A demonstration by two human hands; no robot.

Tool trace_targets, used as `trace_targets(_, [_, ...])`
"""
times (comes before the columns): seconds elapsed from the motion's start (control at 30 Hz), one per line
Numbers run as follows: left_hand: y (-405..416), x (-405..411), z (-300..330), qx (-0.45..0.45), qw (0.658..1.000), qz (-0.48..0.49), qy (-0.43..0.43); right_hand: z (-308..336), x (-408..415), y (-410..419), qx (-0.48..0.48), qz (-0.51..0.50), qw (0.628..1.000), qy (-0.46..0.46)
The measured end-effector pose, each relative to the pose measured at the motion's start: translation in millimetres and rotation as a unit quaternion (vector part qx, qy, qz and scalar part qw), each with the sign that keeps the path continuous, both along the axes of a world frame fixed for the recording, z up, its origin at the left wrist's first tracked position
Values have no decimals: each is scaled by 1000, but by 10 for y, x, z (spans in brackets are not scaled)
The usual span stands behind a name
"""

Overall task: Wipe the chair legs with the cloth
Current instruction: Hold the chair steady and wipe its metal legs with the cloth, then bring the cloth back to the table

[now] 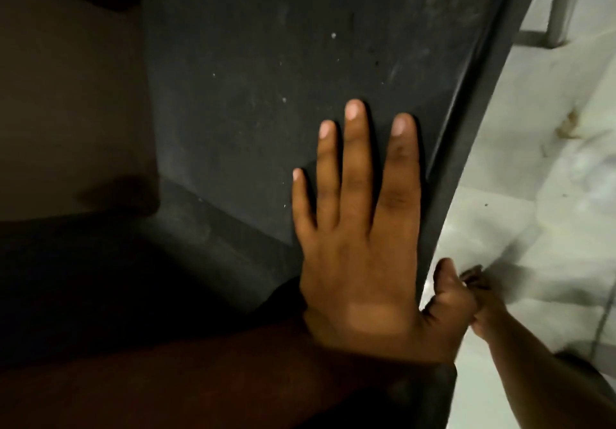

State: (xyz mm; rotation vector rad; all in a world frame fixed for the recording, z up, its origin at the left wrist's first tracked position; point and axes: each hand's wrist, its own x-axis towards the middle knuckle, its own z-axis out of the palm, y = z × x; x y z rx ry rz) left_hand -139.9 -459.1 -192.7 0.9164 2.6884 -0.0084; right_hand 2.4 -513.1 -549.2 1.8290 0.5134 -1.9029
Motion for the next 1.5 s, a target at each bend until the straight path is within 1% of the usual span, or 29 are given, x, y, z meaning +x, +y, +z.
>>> trace_targets(0.07, [-4,-40,2,-10,1000,-1,5,-17,-85,9,6,-9,1000,-12])
trace_targets(0.17, [-36,-48,-29,4,1000,-8,9,-39,-52,233,-12,20,999,-26])
trace_targets(0.23, [-32,-59,-41,10,1000,-15,10,-75,-14,336,-9,24,1000,-11])
trace_targets(0.27, [-32,-60,-47,10,1000,-17,10,-72,8,367,-5,15,1000,2])
trace_targets(0.33, [-36,-71,-53,10,1000,-20,12,25,41,424,9,-8,1000,-2])
trace_targets(0.37, [-44,-74,-50,7,1000,-21,12,102,62,454,7,-34,999,0])
trace_targets(0.4, [-57,-83,-48,5,1000,-21,14,152,50,509,1,-71,997,17])
trace_targets(0.47, [-57,-83,-47,5,1000,-20,15,285,-54,791,62,-111,988,90])
trace_targets(0.53, [-41,-71,-41,3,1000,-23,17,460,-264,1247,125,-109,979,117])
trace_targets(0.57, [-41,-70,-41,0,1000,-23,19,572,-360,1477,142,-88,978,126])
trace_targets(0.67, [-31,-54,-13,-8,1000,-21,16,898,-428,1952,147,-92,967,186])
trace_targets(0.73, [-30,-44,-23,-12,1000,-16,22,1129,-384,2049,185,-67,963,186])
trace_targets(0.8, [-29,-19,-25,-9,999,-8,32,1337,-283,2008,200,-69,966,152])
trace_targets(0.9, [-66,-32,-58,-6,999,-20,29,1630,-113,1829,167,-120,972,114])
trace_targets(0.97, [-87,-79,-15,-49,998,-46,6,1962,-19,1757,134,-157,971,118])
trace_targets(1.07, [-93,-145,136,-135,987,-76,-34,2686,-9,1884,107,-208,953,194])
trace_targets(1.23, [271,-290,618,-253,950,-53,-173,4027,-61,2625,179,-176,926,282])
trace_targets(1.3, [590,-344,935,-237,950,-68,-192,4568,-26,3004,221,-159,912,307])
trace_targets(1.43, [1352,-159,1522,-112,980,-101,-127,5600,215,3739,314,-132,874,346])
trace_targets(1.5, [1780,33,1756,-63,984,-108,-124,6041,438,4136,360,-126,848,369])
